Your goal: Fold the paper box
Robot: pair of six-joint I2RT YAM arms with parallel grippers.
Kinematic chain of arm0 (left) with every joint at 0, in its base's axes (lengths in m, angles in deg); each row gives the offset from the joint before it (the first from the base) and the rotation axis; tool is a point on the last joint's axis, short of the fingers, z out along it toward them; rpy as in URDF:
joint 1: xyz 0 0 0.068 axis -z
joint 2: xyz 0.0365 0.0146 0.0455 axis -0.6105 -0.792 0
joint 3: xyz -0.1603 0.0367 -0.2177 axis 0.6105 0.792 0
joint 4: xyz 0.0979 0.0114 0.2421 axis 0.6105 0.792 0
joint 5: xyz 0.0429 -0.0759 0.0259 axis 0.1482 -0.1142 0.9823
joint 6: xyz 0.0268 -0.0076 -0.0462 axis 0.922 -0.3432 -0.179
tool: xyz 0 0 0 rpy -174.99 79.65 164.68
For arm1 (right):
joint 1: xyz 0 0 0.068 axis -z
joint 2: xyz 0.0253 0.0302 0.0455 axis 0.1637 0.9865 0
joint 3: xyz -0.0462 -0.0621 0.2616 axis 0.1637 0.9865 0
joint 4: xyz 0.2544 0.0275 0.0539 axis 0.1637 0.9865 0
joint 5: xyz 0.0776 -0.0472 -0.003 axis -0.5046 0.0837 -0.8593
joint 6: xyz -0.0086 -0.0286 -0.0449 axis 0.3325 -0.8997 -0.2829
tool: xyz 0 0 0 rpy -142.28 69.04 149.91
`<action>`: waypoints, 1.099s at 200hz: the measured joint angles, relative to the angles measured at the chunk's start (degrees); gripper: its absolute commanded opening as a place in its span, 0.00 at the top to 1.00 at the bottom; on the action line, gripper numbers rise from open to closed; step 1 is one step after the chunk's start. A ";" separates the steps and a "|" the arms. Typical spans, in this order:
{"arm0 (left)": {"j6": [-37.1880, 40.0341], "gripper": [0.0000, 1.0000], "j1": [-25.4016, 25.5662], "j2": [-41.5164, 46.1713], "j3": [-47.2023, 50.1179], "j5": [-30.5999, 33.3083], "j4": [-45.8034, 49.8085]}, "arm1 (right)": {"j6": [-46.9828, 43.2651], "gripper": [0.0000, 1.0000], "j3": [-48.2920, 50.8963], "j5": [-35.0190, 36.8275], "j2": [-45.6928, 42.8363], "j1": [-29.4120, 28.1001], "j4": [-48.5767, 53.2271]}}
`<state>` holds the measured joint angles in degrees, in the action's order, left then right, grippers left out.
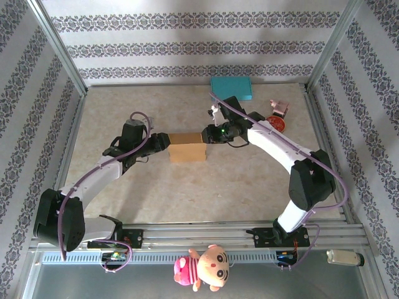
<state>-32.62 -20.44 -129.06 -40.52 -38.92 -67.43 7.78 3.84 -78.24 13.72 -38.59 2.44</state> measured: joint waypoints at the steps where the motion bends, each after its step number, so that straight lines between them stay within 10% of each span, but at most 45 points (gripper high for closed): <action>1: -0.04 0.73 0.00 0.04 0.07 -0.07 -0.04 | -0.02 0.75 0.02 0.02 -0.07 0.00 -0.07; 42: 0.46 0.76 0.66 7.48 4.74 -3.72 1.49 | -0.33 0.73 6.80 2.19 -6.69 -3.08 -1.33; 64: 0.33 0.59 3.23 15.58 7.91 -3.19 6.91 | 0.00 0.65 13.66 3.34 -13.18 -5.53 1.38; 84: -0.35 0.44 5.14 22.47 9.33 -2.34 10.64 | 2.29 0.38 18.18 3.54 -17.94 -5.75 3.34; 126: -3.72 0.32 5.88 20.48 12.35 -1.14 9.62 | 8.28 0.27 22.23 -1.11 -17.59 -4.70 -1.14; 162: -7.39 0.31 11.65 8.35 15.87 -1.11 5.18 | 11.89 0.32 24.81 -4.04 -10.60 -6.21 -6.45; 220: -11.58 0.57 14.51 -3.67 14.36 2.80 -4.83 | 18.36 0.52 23.28 -2.49 -3.50 -7.48 -12.31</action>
<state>-44.21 -5.92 -132.73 -26.16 -36.12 -72.26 26.14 27.12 -80.73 10.22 -46.07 -9.87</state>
